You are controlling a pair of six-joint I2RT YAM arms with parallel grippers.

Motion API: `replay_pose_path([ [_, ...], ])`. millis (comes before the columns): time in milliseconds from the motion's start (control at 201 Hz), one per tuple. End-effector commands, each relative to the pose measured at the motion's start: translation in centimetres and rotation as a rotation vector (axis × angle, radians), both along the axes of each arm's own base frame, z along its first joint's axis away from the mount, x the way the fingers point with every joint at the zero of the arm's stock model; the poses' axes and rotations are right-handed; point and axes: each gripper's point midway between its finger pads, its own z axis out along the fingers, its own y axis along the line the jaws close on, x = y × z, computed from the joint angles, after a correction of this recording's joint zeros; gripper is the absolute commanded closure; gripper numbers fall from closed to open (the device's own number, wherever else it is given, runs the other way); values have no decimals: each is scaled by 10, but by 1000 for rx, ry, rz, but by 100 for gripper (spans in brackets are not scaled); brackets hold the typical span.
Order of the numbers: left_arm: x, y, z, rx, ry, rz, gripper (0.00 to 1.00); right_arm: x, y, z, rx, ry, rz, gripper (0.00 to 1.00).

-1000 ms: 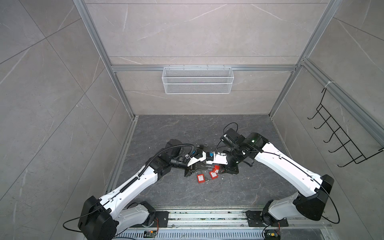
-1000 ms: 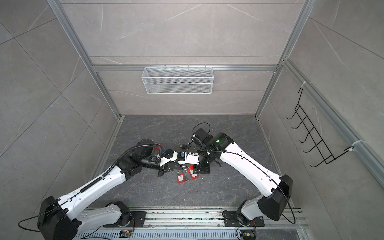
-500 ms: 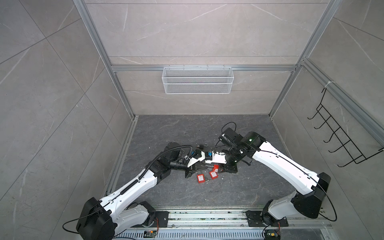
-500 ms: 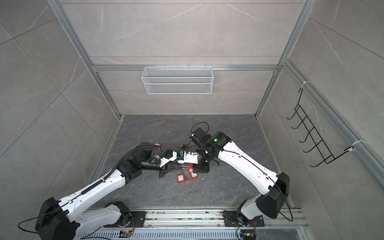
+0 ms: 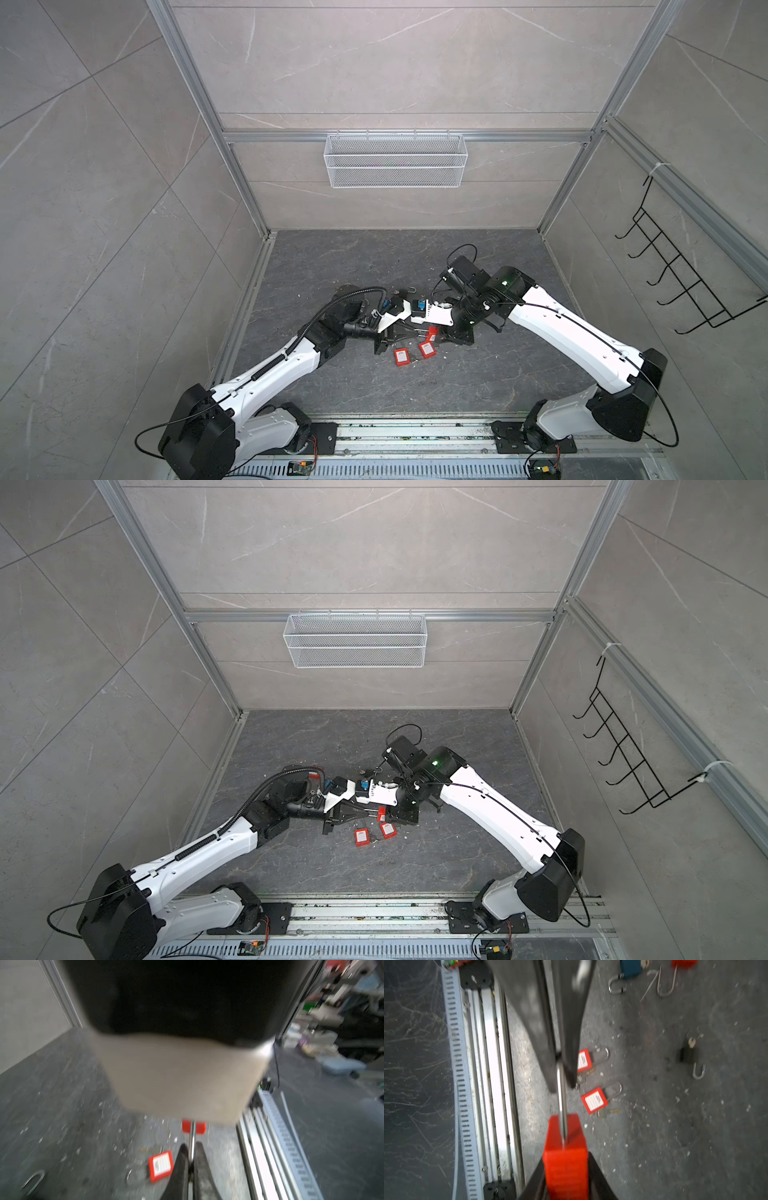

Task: Lock with the key

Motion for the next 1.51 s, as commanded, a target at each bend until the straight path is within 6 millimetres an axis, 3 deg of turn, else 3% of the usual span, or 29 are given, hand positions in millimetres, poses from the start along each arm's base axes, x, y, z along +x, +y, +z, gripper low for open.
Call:
replay_pose_path([
  [0,-10,-4,11,-31,-39,-46,100,16,31,32,148,-84,5,64],
  [219,-5,-2,23,-54,-82,-29,100,8,-1,38,119,-151,-100,36],
  [383,-5,-1,27,-60,-98,-27,100,-6,-27,50,106,-171,-146,30],
  [533,-9,0,30,-56,-112,-44,100,-21,-50,40,12,-44,-185,33],
  [732,-11,1,36,-61,-120,-55,100,-19,-64,27,-68,-11,-232,40],
  [951,-14,-1,38,-62,-109,-71,100,-8,-56,4,-139,41,-212,52],
  [1150,-15,-2,41,-69,-110,-74,100,-5,-44,-11,-126,79,-185,53],
  [1314,-15,-3,43,-82,-100,-72,100,11,-42,-19,-119,2,-208,60],
  [1424,-13,-5,44,-92,-87,-67,100,40,-46,-16,-110,-155,-277,60],
  [1504,-13,-6,44,-92,-72,-68,100,49,-50,-12,-128,-198,-315,58],
])
